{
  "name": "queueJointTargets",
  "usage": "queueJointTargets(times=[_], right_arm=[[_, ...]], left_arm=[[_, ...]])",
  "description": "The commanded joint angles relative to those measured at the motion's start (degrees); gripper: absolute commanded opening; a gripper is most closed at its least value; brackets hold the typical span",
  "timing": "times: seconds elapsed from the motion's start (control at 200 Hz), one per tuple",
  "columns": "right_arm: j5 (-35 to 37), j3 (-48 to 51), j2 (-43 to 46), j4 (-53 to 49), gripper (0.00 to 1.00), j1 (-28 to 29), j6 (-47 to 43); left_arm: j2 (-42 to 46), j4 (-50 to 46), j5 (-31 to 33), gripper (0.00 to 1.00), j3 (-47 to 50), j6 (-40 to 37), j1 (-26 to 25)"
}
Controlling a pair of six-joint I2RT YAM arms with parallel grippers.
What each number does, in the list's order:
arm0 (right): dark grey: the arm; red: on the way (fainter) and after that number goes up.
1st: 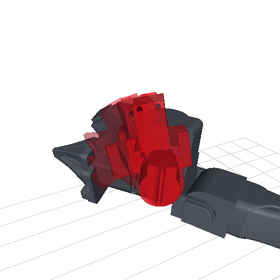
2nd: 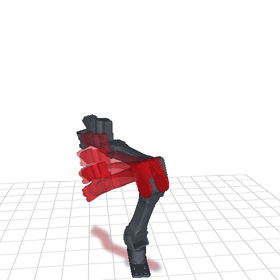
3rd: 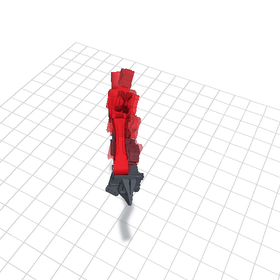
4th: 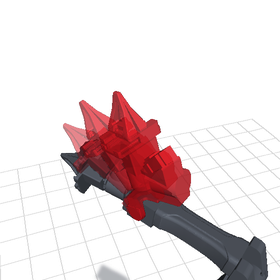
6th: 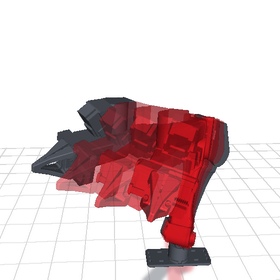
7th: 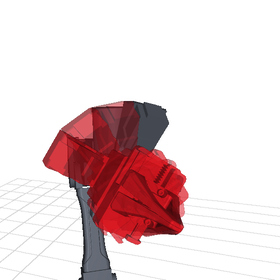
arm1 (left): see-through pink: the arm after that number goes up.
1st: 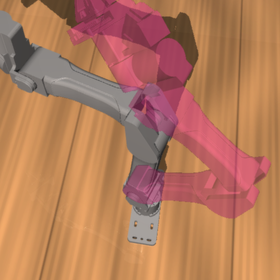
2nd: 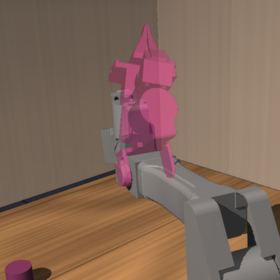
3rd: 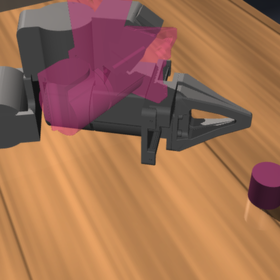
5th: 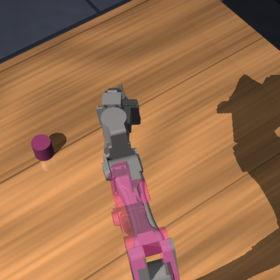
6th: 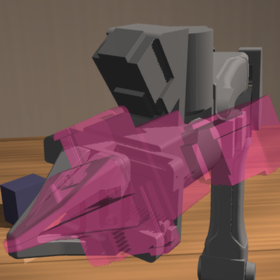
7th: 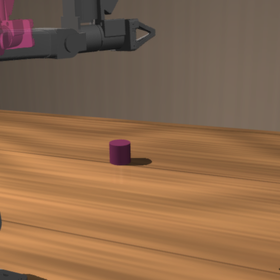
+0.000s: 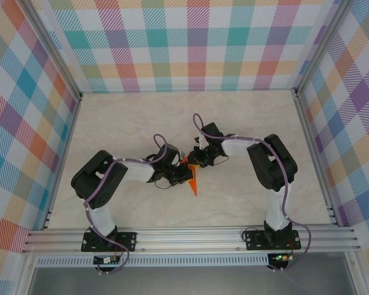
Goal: Fold a paper plane with a square sheet of paper (fold left side to right side)
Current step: Fold the wing for the fifth time at the center of the table.
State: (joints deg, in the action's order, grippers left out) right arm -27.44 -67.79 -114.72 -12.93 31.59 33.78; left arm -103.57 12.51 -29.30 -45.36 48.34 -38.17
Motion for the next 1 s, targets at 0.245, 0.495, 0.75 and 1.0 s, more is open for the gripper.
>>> queueJointTargets(times=[0.245, 0.495, 0.75, 1.0], right_arm=[[3.0, -1.2, -1.1, -2.6, 0.21, -0.2, -1.0], [0.6, 0.5, 5.1, 0.3, 0.32, -2.8, 1.1], [-1.7, 9.0, 18.0, -2.5, 0.23, -5.6, -0.7], [-7.5, 19.7, 20.0, 3.7, 0.04, -0.6, 5.0]], left_arm=[[0.7, -2.5, 4.3, 0.02, 1.3, -1.9, 0.4], [-0.3, -1.5, 5.0, 0.02, 3.9, -1.5, 0.4], [-1.3, 0.7, 5.1, 0.01, 5.3, -0.2, 0.4], [-1.1, 0.2, 5.1, 0.01, 4.8, -0.3, 0.3]])
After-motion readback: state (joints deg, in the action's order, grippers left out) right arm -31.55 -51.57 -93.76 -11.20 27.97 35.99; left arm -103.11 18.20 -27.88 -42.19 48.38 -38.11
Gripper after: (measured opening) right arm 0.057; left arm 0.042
